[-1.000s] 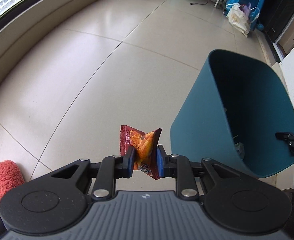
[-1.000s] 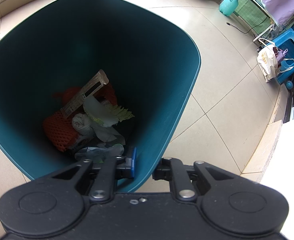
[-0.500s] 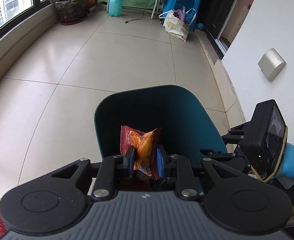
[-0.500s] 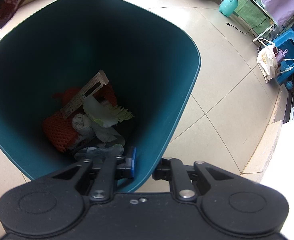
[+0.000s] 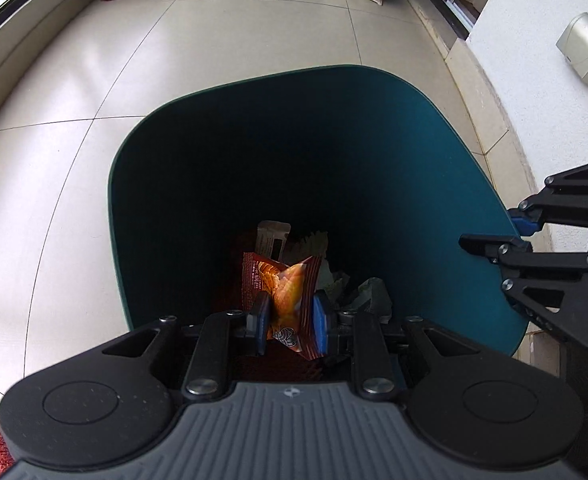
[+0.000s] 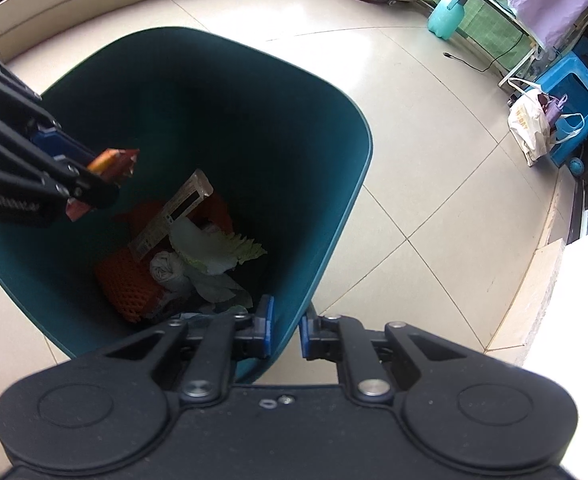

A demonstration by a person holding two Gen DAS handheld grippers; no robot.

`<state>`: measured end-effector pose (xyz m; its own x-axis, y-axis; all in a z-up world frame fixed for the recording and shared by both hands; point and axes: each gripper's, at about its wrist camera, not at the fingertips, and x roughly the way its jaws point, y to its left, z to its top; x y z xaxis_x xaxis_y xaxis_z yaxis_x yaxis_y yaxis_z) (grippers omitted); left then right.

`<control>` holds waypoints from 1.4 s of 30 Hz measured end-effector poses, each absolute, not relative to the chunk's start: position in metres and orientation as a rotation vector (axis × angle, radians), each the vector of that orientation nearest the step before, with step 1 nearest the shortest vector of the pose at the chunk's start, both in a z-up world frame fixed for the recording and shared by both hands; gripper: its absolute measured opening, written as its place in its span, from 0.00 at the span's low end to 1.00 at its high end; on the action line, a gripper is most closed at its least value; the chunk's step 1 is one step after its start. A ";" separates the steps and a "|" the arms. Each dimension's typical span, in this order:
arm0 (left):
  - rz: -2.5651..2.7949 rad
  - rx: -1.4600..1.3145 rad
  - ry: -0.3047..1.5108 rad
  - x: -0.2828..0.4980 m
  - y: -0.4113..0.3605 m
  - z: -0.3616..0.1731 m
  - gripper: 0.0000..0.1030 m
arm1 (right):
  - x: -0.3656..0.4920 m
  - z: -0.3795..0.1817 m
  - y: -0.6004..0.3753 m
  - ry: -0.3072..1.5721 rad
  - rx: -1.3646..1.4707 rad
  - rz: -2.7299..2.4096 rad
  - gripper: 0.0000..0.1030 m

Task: Collect trash
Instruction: 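Open the left gripper to drop the chip bag in the basket, then lower the left gripper to the crumpled light-blue plastic bag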

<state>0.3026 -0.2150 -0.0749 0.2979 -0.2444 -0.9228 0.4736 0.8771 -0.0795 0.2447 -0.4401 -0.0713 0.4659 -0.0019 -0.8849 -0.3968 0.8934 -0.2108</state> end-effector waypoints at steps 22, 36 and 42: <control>-0.554 0.239 1.181 0.288 -0.213 -0.086 0.62 | 0.242 -0.070 -0.440 1.055 -0.422 0.254 0.12; -0.543 0.125 1.054 0.269 -0.174 -0.027 0.79 | 0.244 -0.071 -0.435 1.063 -0.440 0.243 0.12; -0.461 0.100 1.007 0.262 -0.131 -0.014 0.80 | 0.245 -0.072 -0.431 1.072 -0.458 0.234 0.12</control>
